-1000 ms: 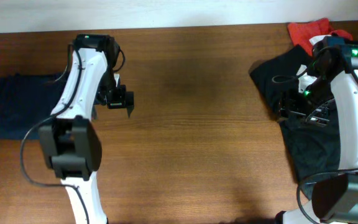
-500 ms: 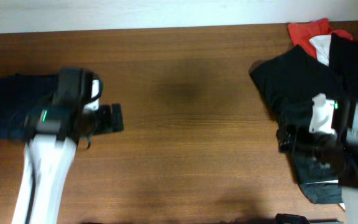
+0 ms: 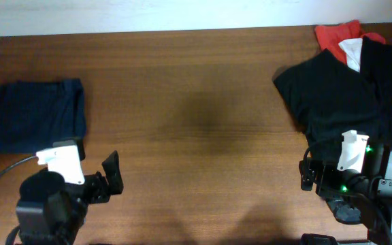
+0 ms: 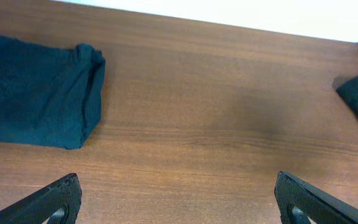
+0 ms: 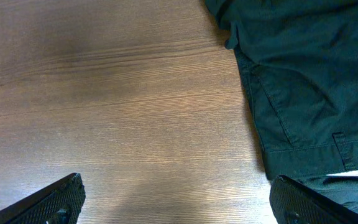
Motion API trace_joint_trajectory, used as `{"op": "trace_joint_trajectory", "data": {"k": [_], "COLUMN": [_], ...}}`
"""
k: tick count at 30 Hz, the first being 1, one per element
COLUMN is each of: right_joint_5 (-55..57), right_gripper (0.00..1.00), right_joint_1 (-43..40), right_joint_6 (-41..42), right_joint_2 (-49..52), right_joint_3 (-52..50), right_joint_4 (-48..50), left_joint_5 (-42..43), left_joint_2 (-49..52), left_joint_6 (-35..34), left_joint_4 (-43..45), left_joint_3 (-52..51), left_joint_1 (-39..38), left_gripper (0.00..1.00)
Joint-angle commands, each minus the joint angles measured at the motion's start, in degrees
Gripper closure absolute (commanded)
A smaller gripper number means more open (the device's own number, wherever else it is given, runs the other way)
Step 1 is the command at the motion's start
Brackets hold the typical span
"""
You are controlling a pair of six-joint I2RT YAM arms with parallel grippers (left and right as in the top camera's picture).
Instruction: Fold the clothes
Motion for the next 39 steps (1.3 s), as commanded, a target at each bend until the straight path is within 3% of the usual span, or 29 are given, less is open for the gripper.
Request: {"op": "trace_joint_trajectory", "data": {"k": [1, 11, 17, 23, 30, 34, 39], "right_joint_5": [-0.3, -0.3, 6.6, 8.3, 10.3, 10.1, 10.1], "right_gripper": [0.01, 0.01, 0.01, 0.01, 0.01, 0.01, 0.01], "right_joint_1": [0.2, 0.2, 6.5, 7.3, 9.4, 11.4, 13.7], "right_joint_6": [-0.2, -0.2, -0.2, -0.2, -0.4, -0.4, -0.4], "right_joint_2": [0.7, 0.9, -6.5, -14.1, -23.4, -31.7, -38.8], "right_joint_3": [-0.5, -0.9, -0.9, -1.0, -10.2, -23.0, -34.6], "right_joint_4": [0.0, 0.0, 0.0, 0.8, 17.6, 34.0, 47.8], "left_joint_5": [-0.6, -0.6, -0.6, -0.6, -0.6, -0.6, -0.6], "left_joint_2": [-0.7, -0.7, -0.7, -0.7, -0.7, -0.7, -0.7], "left_joint_6": [-0.5, -0.5, -0.5, -0.5, -0.5, -0.5, -0.5], "left_joint_4": [-0.4, -1.0, -1.0, -1.0, -1.0, -1.0, -1.0], "left_joint_3": [-0.5, -0.5, -0.5, -0.5, -0.5, -0.5, -0.5], "left_joint_1": [0.1, 0.1, 0.1, 0.1, 0.1, 0.1, 0.1], "left_gripper": [0.01, 0.01, 0.01, 0.01, 0.01, 0.01, 0.01]}}
